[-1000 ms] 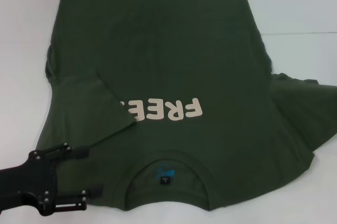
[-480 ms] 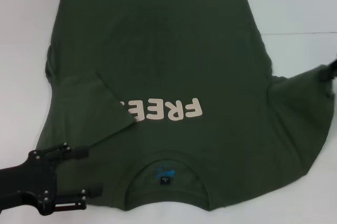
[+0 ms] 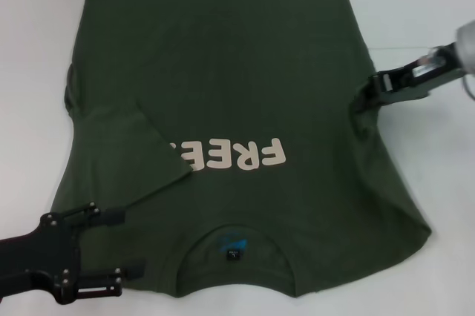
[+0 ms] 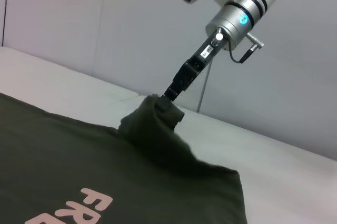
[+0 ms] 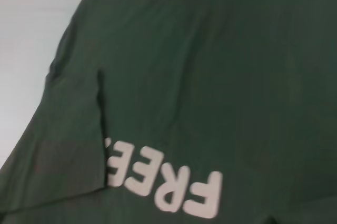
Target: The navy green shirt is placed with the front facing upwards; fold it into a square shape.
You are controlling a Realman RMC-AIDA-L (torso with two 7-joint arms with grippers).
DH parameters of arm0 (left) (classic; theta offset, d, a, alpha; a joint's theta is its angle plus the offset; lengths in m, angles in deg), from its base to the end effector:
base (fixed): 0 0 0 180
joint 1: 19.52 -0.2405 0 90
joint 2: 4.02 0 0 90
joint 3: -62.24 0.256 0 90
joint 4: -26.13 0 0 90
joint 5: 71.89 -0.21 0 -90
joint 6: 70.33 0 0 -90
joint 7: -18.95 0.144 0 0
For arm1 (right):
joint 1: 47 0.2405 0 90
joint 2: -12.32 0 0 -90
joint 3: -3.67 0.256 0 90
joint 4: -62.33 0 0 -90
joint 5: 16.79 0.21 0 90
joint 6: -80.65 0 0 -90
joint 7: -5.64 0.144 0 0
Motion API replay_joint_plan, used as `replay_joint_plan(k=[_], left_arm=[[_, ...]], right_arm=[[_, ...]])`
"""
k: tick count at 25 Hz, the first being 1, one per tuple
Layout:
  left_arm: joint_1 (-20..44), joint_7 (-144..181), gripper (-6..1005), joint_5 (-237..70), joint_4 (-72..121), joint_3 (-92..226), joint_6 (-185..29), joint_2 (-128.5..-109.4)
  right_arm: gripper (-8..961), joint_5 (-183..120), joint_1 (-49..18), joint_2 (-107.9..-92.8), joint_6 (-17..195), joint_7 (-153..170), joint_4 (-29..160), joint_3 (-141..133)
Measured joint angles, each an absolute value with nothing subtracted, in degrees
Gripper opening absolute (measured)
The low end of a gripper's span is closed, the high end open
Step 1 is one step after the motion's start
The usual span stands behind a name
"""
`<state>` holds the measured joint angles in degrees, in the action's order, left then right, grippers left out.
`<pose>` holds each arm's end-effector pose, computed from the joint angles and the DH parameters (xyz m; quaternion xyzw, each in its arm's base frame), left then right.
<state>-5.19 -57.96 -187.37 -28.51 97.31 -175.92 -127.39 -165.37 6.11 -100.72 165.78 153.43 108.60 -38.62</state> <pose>-0.2939 0.2432 0.0302 -0.9349 -0.2038 -0.2586 0.1322 0.1914 0.4323 0.0509 -0.8298 0.5321 0.0029 0.1682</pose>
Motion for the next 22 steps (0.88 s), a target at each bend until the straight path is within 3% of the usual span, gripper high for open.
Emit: replay_joint_plan(k=[3,8,22], left_arm=[[-5.2,-58.0,909,-187.4,-28.1,97.3,-175.8,-127.40],[-4.9,-58.0,910,-187.4,-27.7,97.3,-175.7,-127.35],[-4.5,-58.0,909,-187.5,-27.1,97.3,-175.6,-127.33]], right_arm=[[127,-165.6,7.4,-102.01,164.7,153.6,108.0,-40.9],[136,-165.6,8.2,-102.84,162.7,153.8,106.9,-44.0],[163,-164.9,7.7,-102.71,161.9,155.2,107.0,-45.0]])
